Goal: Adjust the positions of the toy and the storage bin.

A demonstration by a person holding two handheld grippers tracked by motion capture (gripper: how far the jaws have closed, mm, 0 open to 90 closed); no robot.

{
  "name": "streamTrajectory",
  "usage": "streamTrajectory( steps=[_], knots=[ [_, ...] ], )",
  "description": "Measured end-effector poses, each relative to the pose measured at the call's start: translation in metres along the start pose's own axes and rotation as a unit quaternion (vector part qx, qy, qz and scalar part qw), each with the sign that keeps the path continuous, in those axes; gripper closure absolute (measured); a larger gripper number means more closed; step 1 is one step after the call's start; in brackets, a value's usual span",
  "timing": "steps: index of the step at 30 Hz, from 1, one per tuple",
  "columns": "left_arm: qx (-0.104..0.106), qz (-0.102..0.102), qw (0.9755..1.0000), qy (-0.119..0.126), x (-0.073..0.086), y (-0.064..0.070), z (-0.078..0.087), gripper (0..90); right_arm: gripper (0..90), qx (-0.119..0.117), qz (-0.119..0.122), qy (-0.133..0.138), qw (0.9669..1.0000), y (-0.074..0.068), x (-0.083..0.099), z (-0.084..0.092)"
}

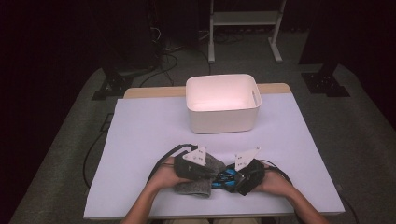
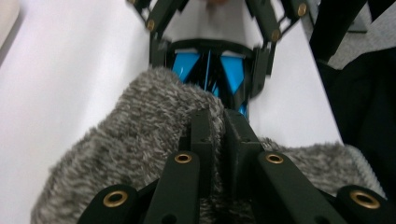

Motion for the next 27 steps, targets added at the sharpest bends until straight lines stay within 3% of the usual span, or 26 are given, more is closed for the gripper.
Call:
streamTrajectory(
  steps=[1,7,15,18,22,25,27],
  knots=[
    [0.005,-0.003,1.0,0.007,-0.004,-0.001,-0.003,83.1,22.3,0.002,0.002,0.0,1.0,0.0,0.0,0.0],
    [0.022,-0.015,0.9996,-0.011,-0.018,-0.009,-0.023,83.3,22.4,-0.003,-0.003,0.007,1.0,0.0,0.0,0.0],
    [0.02,-0.017,0.9995,-0.016,-0.021,-0.009,-0.025,83.3,18.8,0.026,0.005,0.013,0.9996,0.0,0.006,0.013],
    [0.022,-0.016,0.9995,-0.015,-0.023,-0.009,-0.026,82.4,22.0,0.018,0.001,0.028,0.9994,0.0,0.007,0.017],
    [0.034,0.004,0.9994,-0.008,-0.024,-0.012,-0.027,71.1,22.5,0.01,0.001,0.032,0.9995,0.0,0.007,0.016],
    [0.031,0.014,0.9994,-0.008,-0.026,-0.017,-0.028,64.2,22.7,0.005,0.004,0.033,0.9994,0.0,0.006,0.014],
    [0.045,0.026,0.9985,-0.015,-0.028,-0.02,-0.032,60.0,22.7,0.004,0.007,0.035,0.9994,0.001,0.004,0.013]
  ],
)
Point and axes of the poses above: each handheld gripper's, and its own axes: z roughly backward along the jaws, x roughly out of its underside, y roughly to its right, the point moved 7 cm from there along -z, roughly forward along the jaws, and after that the axes turned 13 degrees about -z, right-handed, at the moved point
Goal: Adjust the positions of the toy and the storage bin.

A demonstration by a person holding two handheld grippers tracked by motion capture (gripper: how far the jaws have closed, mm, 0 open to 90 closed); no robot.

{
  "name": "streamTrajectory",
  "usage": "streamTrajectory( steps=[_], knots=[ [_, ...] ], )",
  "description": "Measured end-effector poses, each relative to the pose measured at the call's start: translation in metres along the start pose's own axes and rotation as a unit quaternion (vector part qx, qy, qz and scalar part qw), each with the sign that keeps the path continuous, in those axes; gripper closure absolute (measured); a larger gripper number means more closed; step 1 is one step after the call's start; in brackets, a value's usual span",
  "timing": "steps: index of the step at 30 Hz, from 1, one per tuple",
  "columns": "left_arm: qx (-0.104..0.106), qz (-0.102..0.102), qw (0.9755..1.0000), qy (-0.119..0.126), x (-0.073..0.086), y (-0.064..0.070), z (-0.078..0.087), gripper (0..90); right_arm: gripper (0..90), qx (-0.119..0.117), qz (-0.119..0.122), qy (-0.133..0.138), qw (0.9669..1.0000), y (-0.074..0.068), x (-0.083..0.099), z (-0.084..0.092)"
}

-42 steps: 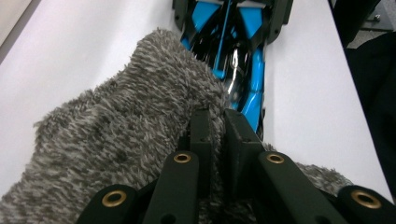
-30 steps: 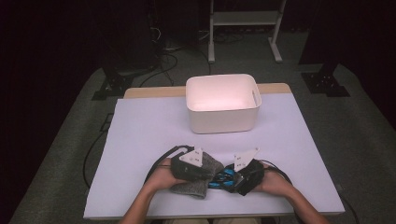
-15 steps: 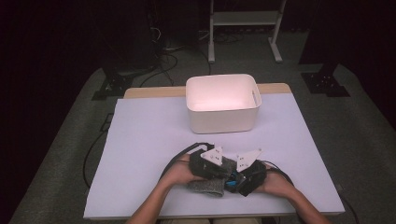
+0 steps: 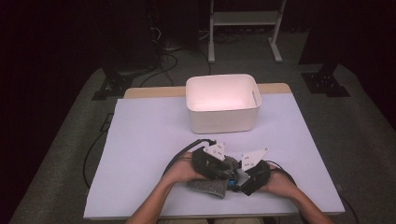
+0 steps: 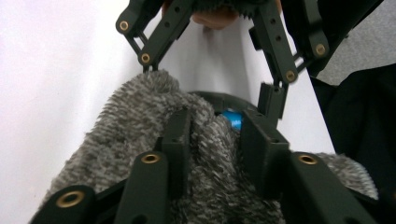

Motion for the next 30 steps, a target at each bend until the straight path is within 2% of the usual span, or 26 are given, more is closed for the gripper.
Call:
streamTrajectory(
  steps=[2,4,6,10,12,16,19,21,25,30],
  knots=[
    [0.002,0.005,1.0,-0.008,0.001,-0.002,-0.004,60.8,22.6,0.0,-0.001,0.001,1.0,0.0,0.0,-0.001],
    [0.003,0.003,1.0,-0.008,0.002,-0.004,-0.008,66.9,22.6,-0.001,-0.001,0.002,1.0,0.0,0.0,-0.001],
    [0.001,-0.009,0.9999,-0.009,0.001,-0.003,-0.009,73.4,22.7,-0.002,-0.002,0.003,1.0,0.0,0.0,0.0],
    [-0.001,-0.024,0.9994,-0.024,-0.006,-0.001,-0.014,76.7,22.7,-0.002,0.0,0.003,1.0,0.0,-0.001,-0.002],
    [-0.006,-0.042,0.9985,-0.035,-0.008,0.0,-0.016,78.7,22.7,-0.002,0.002,0.003,1.0,0.0,-0.001,-0.002],
    [-0.006,-0.051,0.9976,-0.046,-0.006,0.0,-0.013,82.7,22.9,-0.002,0.003,0.004,1.0,0.0,-0.001,-0.003],
    [-0.019,-0.056,0.9969,-0.052,0.0,0.004,-0.005,82.3,23.0,0.001,0.005,0.003,1.0,-0.001,-0.003,-0.005],
    [-0.023,-0.054,0.9972,-0.048,0.006,0.005,0.002,82.2,23.0,0.0,0.007,0.001,1.0,-0.001,-0.003,-0.005],
    [-0.026,-0.036,0.9986,-0.029,0.019,0.008,0.017,82.2,23.0,0.0,0.005,0.0,1.0,-0.002,-0.003,-0.006],
    [-0.033,-0.026,0.9985,-0.034,0.033,0.011,0.033,82.3,23.1,-0.001,0.009,-0.002,1.0,-0.001,-0.004,-0.006]
  ],
)
Point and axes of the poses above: each handheld gripper's, and its own axes: z roughly backward along the jaws, x roughly out of its underside, y roughly to its right, the point moved 7 cm from there along -z, roughly forward along the jaws, and after that the axes turned 13 degrees about -z, right-handed, at the moved point
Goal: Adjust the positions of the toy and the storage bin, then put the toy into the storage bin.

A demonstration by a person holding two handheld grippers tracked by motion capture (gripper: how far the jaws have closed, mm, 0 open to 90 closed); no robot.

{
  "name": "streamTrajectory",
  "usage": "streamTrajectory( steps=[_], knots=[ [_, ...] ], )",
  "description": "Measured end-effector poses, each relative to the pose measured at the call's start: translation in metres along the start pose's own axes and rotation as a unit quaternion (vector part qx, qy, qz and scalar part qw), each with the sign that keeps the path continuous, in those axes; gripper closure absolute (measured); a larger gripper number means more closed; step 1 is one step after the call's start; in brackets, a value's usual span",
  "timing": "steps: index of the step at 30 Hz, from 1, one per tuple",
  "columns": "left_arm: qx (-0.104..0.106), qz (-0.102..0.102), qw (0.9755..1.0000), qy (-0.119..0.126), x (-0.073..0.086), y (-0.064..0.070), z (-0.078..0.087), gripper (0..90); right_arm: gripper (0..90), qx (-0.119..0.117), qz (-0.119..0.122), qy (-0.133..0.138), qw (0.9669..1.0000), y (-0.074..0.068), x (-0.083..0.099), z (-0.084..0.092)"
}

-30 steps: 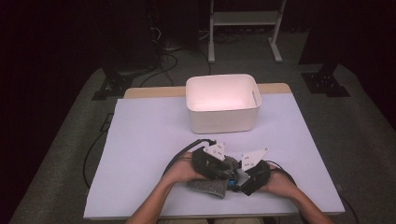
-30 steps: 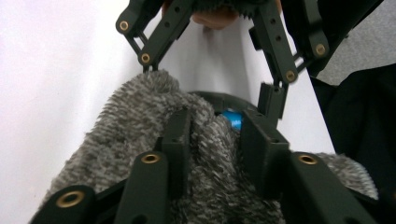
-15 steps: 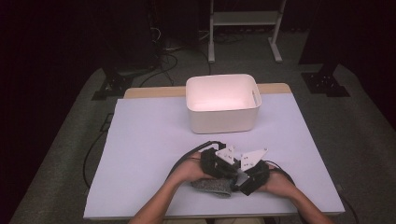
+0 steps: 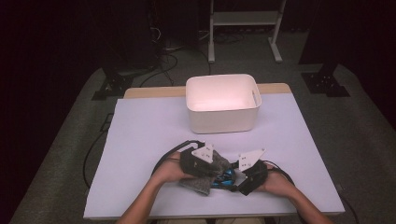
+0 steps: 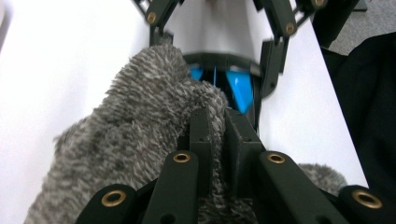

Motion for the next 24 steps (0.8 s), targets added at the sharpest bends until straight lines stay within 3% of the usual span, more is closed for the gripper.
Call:
streamTrajectory(
  steps=[6,12,17,20,24],
  knots=[
    [-0.002,0.017,0.9996,-0.021,0.025,0.003,0.013,82.3,23.1,-0.004,0.002,0.001,1.0,0.001,0.0,0.0],
    [-0.011,0.033,0.9994,-0.008,0.04,0.009,0.019,82.4,23.1,-0.005,0.002,0.002,1.0,0.001,0.0,0.0],
    [-0.001,0.031,0.9995,-0.003,0.036,0.009,0.017,82.5,23.1,-0.006,0.002,0.002,1.0,0.001,0.0,0.0],
    [0.011,0.025,0.9996,0.01,0.025,0.007,0.012,82.5,23.1,-0.004,0.003,0.003,1.0,0.001,0.0,0.0],
    [0.016,0.005,0.9999,0.001,0.011,0.005,0.004,82.7,23.0,0.002,0.005,-0.001,1.0,0.001,0.002,0.001]
  ],
)
Point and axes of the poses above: each handheld gripper's, and its own axes: z roughly backward along the jaws, x roughly out of its underside, y roughly to its right, the point moved 7 cm from there along -z, roughly forward along the jaws, and after that the axes turned 13 degrees about -z, right-handed, at the moved point
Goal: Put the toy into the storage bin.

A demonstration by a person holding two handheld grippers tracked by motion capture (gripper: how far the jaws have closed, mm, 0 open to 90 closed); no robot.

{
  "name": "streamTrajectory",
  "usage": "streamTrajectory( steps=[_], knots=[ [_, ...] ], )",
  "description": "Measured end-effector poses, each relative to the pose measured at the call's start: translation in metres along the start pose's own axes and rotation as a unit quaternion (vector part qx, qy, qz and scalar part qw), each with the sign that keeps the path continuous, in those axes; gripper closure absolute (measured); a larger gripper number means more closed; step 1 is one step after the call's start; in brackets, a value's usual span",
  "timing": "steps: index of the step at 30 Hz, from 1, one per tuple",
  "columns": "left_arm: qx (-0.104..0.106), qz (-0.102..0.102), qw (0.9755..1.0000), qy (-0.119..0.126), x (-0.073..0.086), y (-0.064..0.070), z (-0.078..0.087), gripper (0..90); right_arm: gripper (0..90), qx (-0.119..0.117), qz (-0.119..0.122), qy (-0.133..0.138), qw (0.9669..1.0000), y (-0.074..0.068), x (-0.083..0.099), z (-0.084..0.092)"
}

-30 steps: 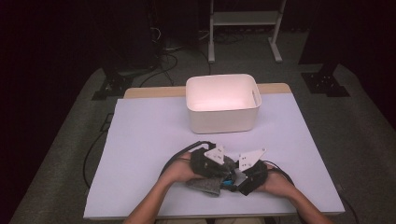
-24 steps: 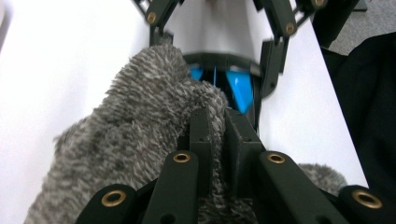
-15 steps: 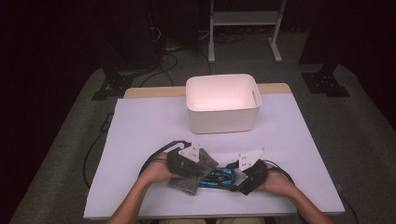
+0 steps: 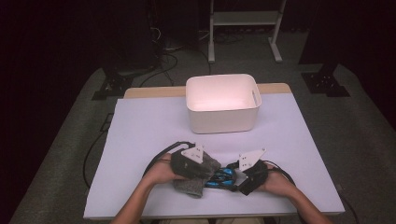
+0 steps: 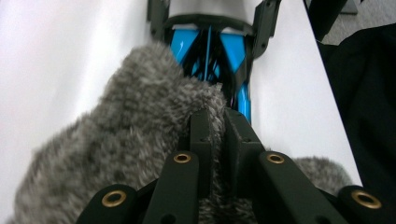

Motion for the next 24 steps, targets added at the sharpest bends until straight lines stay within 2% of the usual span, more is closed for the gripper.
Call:
streamTrajectory(
  steps=[3,7,10,15,18,21,24],
  knots=[
    [-0.001,-0.006,1.0,-0.004,-0.005,-0.001,-0.001,82.8,23.1,0.0,-0.001,0.002,1.0,0.001,0.002,0.001],
    [-0.015,0.001,0.9999,-0.008,0.001,-0.001,0.002,83.1,23.1,-0.001,-0.001,0.002,1.0,0.001,0.001,0.0],
    [-0.022,0.008,0.9997,-0.011,0.014,-0.001,0.008,83.0,23.1,0.0,0.001,-0.001,1.0,0.001,0.0,0.0],
    [-0.039,0.037,0.9983,-0.022,0.042,-0.001,0.022,82.9,23.1,0.002,0.004,-0.003,1.0,0.001,0.0,0.0],
    [-0.044,0.052,0.9974,-0.022,0.051,-0.002,0.026,82.9,23.1,0.001,0.003,-0.002,1.0,0.0,0.0,0.0],
    [-0.044,0.056,0.9973,-0.017,0.051,-0.004,0.025,82.9,23.1,0.003,0.003,-0.002,1.0,0.0,0.0,-0.001],
    [-0.037,0.054,0.9978,-0.005,0.045,-0.007,0.023,82.9,23.1,0.003,0.002,-0.001,1.0,0.0,-0.001,-0.001]
  ],
)
Point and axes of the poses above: each handheld gripper's, and its own axes: z roughly backward along the jaws, x roughly out of its underside, y roughly to its right, the point moved 7 cm from there along -z, roughly forward along the jaws, and after that the axes turned 13 degrees about -z, right-handed, at the moved point
